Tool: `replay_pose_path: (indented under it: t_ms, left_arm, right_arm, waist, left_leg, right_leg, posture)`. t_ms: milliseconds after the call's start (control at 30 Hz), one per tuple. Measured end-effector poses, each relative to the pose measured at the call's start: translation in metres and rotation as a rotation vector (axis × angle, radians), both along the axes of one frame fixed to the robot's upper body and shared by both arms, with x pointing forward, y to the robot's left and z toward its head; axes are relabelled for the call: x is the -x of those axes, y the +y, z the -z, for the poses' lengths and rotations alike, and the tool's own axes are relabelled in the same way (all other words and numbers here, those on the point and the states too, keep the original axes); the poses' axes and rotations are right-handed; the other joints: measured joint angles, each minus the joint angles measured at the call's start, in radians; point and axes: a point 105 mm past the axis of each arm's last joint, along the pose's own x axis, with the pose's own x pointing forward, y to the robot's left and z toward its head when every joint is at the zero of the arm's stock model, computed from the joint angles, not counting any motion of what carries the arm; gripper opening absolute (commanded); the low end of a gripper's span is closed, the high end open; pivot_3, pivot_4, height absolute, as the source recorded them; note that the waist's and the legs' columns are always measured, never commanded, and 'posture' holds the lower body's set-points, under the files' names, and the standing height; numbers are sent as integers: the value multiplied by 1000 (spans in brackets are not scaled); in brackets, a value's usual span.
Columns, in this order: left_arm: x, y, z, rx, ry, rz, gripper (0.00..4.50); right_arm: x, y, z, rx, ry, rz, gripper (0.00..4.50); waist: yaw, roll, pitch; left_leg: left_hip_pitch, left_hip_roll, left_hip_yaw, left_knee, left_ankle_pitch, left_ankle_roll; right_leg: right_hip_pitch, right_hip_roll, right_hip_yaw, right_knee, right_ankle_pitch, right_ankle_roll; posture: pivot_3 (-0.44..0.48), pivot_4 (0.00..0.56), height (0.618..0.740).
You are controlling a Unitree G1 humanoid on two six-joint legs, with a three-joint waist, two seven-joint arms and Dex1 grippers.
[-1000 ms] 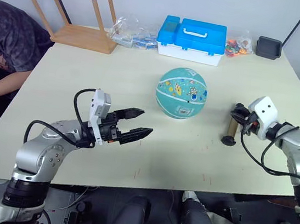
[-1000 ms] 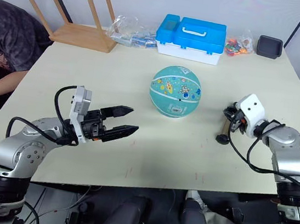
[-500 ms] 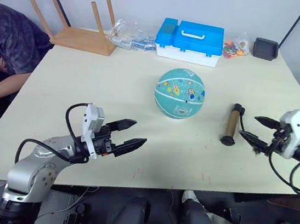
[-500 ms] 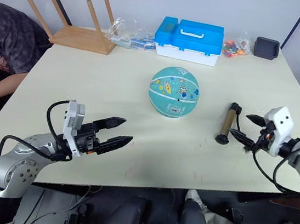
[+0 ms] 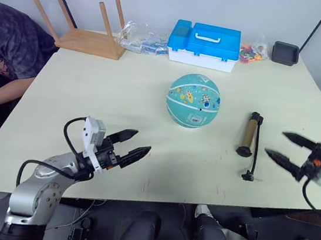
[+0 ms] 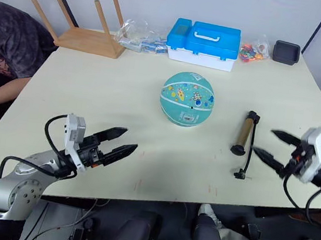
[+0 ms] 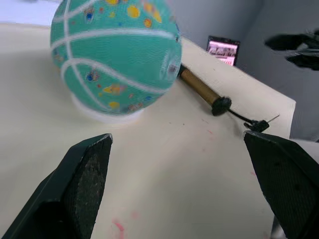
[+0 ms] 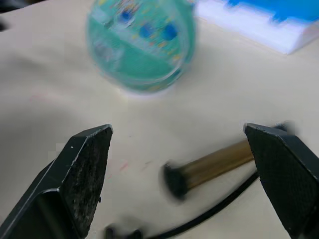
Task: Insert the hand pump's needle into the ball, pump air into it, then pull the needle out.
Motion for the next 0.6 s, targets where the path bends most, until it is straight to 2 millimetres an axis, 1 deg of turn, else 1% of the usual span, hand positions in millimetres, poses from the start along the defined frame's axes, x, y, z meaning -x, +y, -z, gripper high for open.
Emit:
replay_pose_path:
  t_ms: [33, 100, 133, 233, 267, 433, 600]
  left_arm:
    - [1, 1, 1, -2, 4, -3, 4500]
    - [7, 11, 6, -35, 11, -42, 4500]
    - [9, 14, 9, -41, 24, -51, 4500]
    - [19, 20, 22, -65, 64, -78, 4500]
    - [20, 21, 23, -74, 66, -84, 4500]
    - [26, 33, 27, -87, 74, -139, 4500]
    - [28, 35, 30, -75, 83, -164, 4500]
  right_arm:
    - [1, -2, 1, -3, 4, 1, 4417]
    - [9, -18, 4, -7, 6, 11, 4417]
    - [11, -23, 7, -5, 13, 22, 4417]
    - [20, -47, 25, 2, 56, 80, 4417]
    - [22, -53, 31, 6, 63, 92, 4417]
    - [25, -68, 42, 31, 57, 136, 4417]
    - [22, -68, 42, 33, 33, 139, 4417]
  waist:
    - [0, 0, 0]
    - [0, 0, 0]
    - [0, 0, 0]
    - [0, 0, 0]
    - [0, 0, 0]
    - [-3, 0, 1]
    - [-2, 0, 1]
  left_leg:
    - [0, 0, 0, 0, 0, 0]
    - [2, 0, 0, 0, 0, 0]
    - [3, 0, 0, 0, 0, 0]
    - [6, 0, 0, 0, 0, 0]
    - [7, 0, 1, 0, 0, 0]
    - [13, 2, 4, 0, 0, 0]
    - [14, 2, 5, 0, 0, 0]
  right_leg:
    - [0, -1, 0, 0, 0, 0]
    - [2, -1, 0, 0, 0, 0]
    - [3, -1, 0, 0, 0, 0]
    - [7, -1, 0, -1, -1, 0]
    - [8, -1, 0, -1, -2, 1]
    - [12, 0, 3, 0, -6, 1]
    - [12, 0, 4, 0, -6, 1]
  posture:
    - [0, 150, 740]
    - [0, 150, 740]
    - [0, 150, 740]
    - [0, 150, 740]
    - [0, 150, 740]
    - [0, 150, 740]
    - [0, 150, 740]
